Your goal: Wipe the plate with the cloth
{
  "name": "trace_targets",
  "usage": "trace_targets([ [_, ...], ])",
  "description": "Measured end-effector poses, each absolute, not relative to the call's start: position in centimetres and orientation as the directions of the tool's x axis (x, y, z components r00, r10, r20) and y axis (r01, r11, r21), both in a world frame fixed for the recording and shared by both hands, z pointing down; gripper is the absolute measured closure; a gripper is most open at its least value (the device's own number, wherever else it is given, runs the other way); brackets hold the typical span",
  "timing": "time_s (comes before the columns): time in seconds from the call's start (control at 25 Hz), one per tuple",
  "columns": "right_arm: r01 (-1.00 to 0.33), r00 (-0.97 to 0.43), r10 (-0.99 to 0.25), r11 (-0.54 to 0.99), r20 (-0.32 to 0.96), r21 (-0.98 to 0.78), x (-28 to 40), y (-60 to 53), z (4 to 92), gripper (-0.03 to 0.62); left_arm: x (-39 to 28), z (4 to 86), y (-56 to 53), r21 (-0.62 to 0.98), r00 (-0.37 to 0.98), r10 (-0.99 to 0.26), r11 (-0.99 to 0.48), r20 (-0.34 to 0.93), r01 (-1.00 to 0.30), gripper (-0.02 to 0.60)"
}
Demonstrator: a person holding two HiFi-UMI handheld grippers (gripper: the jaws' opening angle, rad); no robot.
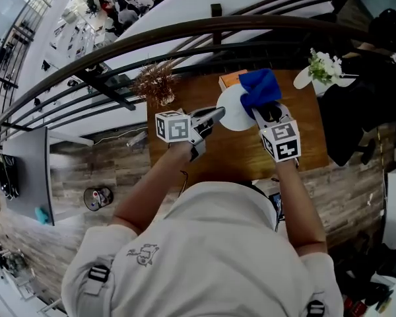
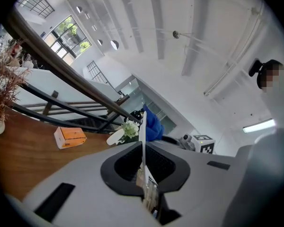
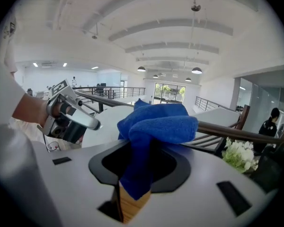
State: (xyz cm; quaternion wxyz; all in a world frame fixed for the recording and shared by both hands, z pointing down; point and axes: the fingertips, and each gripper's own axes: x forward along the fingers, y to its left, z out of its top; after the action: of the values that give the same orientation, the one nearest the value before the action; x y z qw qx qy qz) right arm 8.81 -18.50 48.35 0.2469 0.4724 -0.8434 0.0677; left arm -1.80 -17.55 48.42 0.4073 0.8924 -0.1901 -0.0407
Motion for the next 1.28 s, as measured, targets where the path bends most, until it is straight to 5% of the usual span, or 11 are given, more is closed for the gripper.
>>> trace_targets([
  [0.48,-0.763,-0.545,-0.715,0.639,0.438,0.094,2.1,-16.1,47.0,0.476,-0.8,47.3,-18.7,0.783,0.924,-0.381,-0.567,0.028,-0.257,0.565],
  [1.04,-0.829,-0.441,-0.750,0.551,0.493,0.096,9.6,-17.0,47.8,0.476,-1.7,47.6,-18.5,0.763,0.930,-0.363,-0.588,0.046,-0.267,0.563],
  [1.28,-0.807,-0.470,-0.756,0.577,0.456,0.124,7.3,-17.8,45.5,0.476,0.9,47.4,-16.9,0.740,0.954,-0.295,-0.629,0.056,-0.238,0.563],
])
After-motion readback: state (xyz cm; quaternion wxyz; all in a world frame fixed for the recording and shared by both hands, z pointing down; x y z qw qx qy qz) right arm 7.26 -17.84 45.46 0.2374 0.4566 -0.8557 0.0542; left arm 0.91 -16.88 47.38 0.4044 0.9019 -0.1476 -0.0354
